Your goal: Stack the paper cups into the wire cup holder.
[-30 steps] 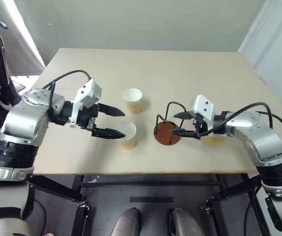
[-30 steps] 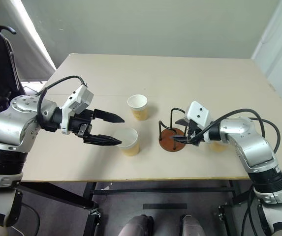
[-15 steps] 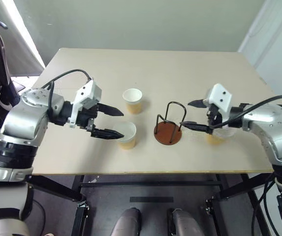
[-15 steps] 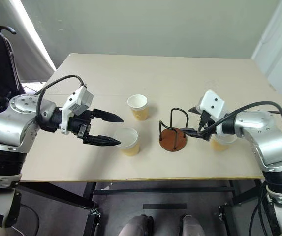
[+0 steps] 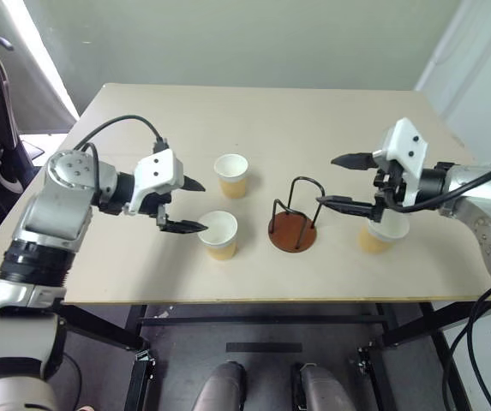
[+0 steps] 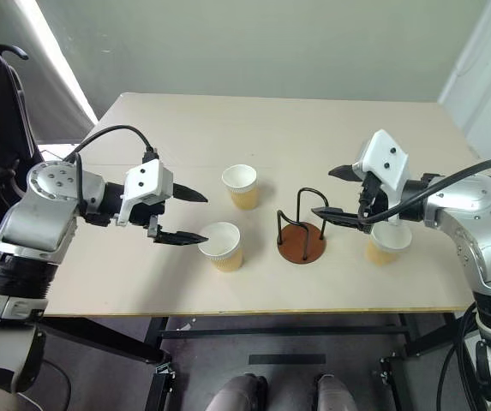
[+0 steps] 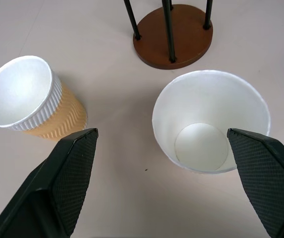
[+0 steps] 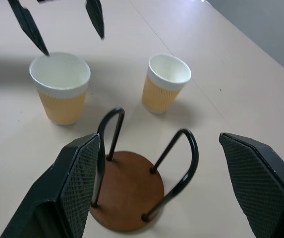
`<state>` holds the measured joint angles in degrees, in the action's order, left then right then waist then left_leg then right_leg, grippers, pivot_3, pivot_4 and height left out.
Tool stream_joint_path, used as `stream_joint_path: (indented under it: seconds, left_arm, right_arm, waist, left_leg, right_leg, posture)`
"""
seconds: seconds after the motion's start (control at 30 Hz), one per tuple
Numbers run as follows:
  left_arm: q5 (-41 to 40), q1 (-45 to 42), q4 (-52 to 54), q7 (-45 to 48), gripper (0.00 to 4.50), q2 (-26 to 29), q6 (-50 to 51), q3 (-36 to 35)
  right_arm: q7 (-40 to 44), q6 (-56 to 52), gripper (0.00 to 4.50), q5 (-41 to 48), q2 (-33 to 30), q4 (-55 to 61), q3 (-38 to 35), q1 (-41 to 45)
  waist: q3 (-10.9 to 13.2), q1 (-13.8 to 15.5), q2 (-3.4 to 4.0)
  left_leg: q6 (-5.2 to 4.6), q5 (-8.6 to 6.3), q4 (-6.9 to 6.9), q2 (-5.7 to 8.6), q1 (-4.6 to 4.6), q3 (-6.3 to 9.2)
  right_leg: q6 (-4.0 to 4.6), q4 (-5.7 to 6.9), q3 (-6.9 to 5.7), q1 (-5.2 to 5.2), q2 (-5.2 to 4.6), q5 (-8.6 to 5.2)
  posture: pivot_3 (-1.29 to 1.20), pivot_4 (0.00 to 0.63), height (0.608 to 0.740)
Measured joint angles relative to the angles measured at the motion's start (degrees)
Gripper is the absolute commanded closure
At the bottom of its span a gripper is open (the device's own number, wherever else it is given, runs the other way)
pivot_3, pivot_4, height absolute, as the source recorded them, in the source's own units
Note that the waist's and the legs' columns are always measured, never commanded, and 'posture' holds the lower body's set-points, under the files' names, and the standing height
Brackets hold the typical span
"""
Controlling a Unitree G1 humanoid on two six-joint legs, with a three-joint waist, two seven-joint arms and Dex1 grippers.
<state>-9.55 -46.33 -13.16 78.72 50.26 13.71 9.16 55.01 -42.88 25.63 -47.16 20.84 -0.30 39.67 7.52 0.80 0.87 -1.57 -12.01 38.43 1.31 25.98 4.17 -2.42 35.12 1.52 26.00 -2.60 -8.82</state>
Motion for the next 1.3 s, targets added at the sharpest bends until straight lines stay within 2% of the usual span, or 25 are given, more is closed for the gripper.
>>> stream_joint_path:
  seconds: [0.3,0.63,0.9,1.07,1.3]
  left_arm:
    - [9.5,-10.6,-17.3,-13.6,0.0,-5.7,-15.2,0.0]
    - [18.1,-18.1,-34.9,-20.7,0.0,-10.8,-29.1,3.2]
    - [23.2,-22.1,-40.6,-23.4,0.0,-13.4,-36.1,6.2]
    - [28.9,-23.2,-43.2,-23.1,0.0,-13.6,-41.3,11.2]
    - [34.9,-25.1,-48.7,-28.7,0.0,-15.3,-44.8,14.4]
  right_arm:
    - [0.3,-1.5,0.62,6.8,0.2,0.9,-2.5,3.3]
    - [1.5,-1.3,0.62,8.5,-3.1,1.8,-2.6,3.4]
    - [1.7,-1.2,0.62,8.5,-3.9,1.8,-2.6,3.4]
    - [2.6,-1.2,0.62,8.5,-5.4,1.3,-2.6,3.4]
    - [3.1,-1.1,0.62,8.5,-5.7,0.1,-2.6,3.5]
  waist:
    - [0.0,0.0,0.0]
    - [0.0,0.2,0.0]
    - [0.0,0.2,0.0]
    - [0.0,0.2,0.0]
    - [0.0,0.4,0.0]
  left_leg:
    - [0.03,0.05,0.04,0.01,0.01,-0.01]
    - [0.16,0.11,0.11,0.04,0.1,-0.01]
    - [0.13,0.08,0.12,0.03,0.11,-0.02]
    - [0.1,0.05,0.14,0.04,0.12,-0.01]
    - [0.01,0.0,0.19,0.05,0.13,-0.02]
  right_leg:
    - [-0.08,-0.01,0.0,-0.01,0.0,0.03]
    - [-0.6,-0.08,0.0,0.0,0.0,0.27]
    - [-0.68,-0.07,0.01,0.02,0.0,0.29]
    - [-0.69,-0.07,0.02,0.03,0.0,0.29]
    - [-0.7,-0.06,0.02,0.02,0.0,0.29]
  posture:
    - [0.0,0.15,0.74]
    - [0.0,0.15,0.74]
    - [0.0,0.15,0.74]
    - [0.0,0.15,0.74]
    - [0.0,0.15,0.74]
